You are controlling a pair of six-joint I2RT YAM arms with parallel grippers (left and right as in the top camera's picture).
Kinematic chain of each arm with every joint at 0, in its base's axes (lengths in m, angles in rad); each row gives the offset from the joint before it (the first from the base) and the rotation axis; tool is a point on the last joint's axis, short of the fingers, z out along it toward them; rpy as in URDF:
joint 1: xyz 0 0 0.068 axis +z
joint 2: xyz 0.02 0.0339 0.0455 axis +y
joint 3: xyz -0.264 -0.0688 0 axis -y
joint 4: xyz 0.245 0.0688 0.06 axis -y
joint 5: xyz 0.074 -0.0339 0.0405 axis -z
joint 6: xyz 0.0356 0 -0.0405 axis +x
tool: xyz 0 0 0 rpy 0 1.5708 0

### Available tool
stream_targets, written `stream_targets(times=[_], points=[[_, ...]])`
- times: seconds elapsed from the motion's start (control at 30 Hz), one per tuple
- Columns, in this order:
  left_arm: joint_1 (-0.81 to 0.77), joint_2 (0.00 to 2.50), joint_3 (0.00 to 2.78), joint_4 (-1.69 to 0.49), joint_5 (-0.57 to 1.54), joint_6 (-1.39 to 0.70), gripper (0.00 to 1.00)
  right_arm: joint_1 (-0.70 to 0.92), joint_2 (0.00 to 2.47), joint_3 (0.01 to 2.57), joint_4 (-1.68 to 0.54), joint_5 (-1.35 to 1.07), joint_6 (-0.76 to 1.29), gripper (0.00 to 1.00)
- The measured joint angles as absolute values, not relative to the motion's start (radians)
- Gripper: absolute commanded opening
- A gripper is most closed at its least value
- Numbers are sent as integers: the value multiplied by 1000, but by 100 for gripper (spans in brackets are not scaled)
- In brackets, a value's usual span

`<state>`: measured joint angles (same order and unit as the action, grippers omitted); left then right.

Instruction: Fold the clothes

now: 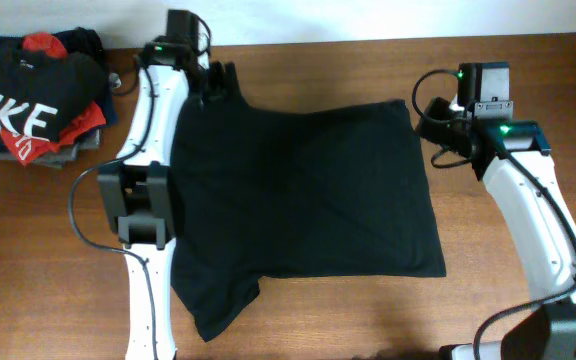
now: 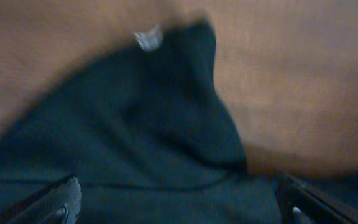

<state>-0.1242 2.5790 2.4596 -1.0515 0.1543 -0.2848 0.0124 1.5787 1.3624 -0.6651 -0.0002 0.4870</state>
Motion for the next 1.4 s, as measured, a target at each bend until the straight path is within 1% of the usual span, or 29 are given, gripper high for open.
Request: stream_targets(times=[0.03,0.23,0.3,0.5,0.67,1.0,1.4], points=[[-134,2592,2459,-1066,159,-289,99,12,1597,1364,-624,-1,487,4],[-191,2641,2459,-1108,170,-303,99,11,1795,1368,-374,-41,472,4],[-204,2643,2459,-1111,168,-306,99,10,1858,1369,-333,-57,472,4],[-220,2643,2459,-1138,167,-307,99,10,2069,1426,-294,-90,497,4],[-220,2643,2459,-1156,147,-307,99,10,2179,1504,-290,-104,499,4],[-220,2643,2459,-1163,123,-307,99,4,2197,1524,-284,-108,501,4],[-220,2643,2459,-1164,120,-307,99,-50,2231,1533,-275,-131,523,4]])
